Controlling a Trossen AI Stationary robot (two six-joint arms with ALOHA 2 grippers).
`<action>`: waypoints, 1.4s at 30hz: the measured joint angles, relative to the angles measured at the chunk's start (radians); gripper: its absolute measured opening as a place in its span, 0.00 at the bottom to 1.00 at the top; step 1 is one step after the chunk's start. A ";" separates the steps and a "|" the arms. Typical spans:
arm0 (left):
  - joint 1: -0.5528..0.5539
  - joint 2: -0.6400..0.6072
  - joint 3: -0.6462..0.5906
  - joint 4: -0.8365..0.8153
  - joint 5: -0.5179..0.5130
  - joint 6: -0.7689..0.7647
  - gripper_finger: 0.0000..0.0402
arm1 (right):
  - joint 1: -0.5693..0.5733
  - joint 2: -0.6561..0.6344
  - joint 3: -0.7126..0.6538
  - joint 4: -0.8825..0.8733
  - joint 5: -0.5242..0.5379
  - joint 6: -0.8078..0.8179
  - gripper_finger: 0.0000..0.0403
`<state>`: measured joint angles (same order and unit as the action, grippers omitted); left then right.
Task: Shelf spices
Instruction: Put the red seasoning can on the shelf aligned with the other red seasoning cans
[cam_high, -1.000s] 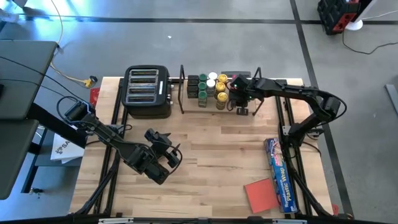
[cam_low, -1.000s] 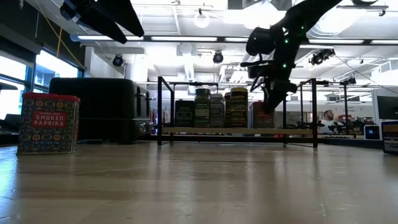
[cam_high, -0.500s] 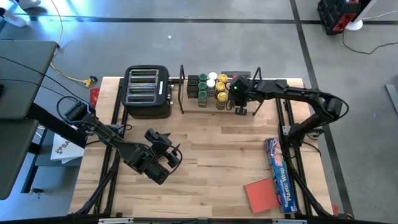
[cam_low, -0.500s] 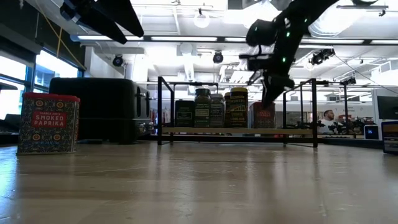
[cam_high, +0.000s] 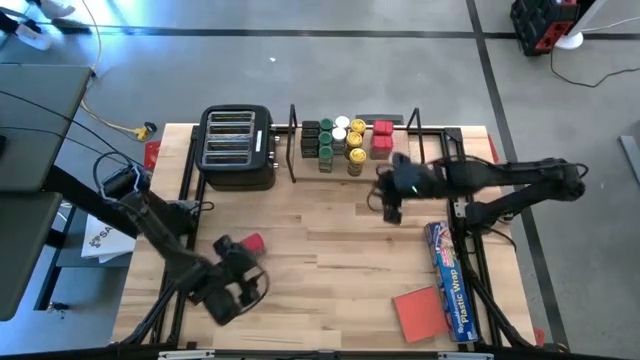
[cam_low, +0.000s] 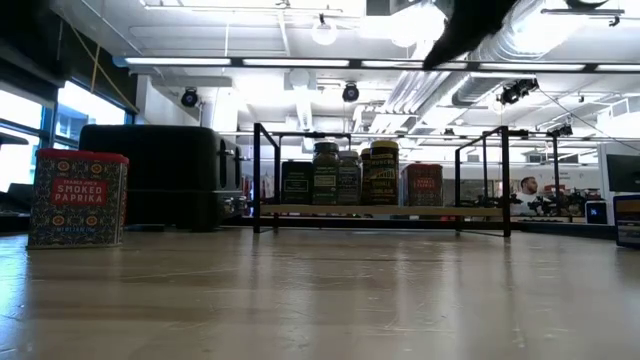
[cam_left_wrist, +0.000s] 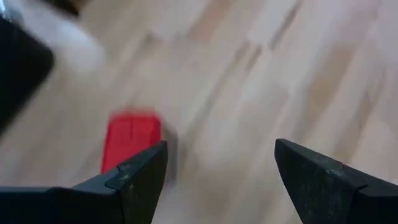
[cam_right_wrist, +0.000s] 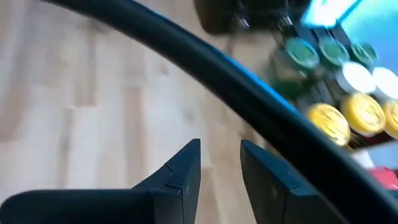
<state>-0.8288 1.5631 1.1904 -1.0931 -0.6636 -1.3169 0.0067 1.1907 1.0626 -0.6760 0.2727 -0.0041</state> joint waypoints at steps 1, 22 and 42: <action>-0.029 0.000 0.000 -0.019 0.020 -0.040 0.73 | 0.049 -0.012 0.000 0.005 0.026 0.026 0.26; -0.217 0.000 -0.482 0.197 -0.173 -0.378 0.73 | 0.466 0.000 0.000 0.030 0.384 0.190 0.26; 0.355 0.000 -0.590 1.354 -0.083 0.928 0.56 | 0.466 0.001 0.000 0.078 0.386 0.193 0.26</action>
<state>-0.4741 1.5635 0.6006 0.2606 -0.7464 -0.3886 0.4725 1.1915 1.0630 -0.5983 0.6586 0.1886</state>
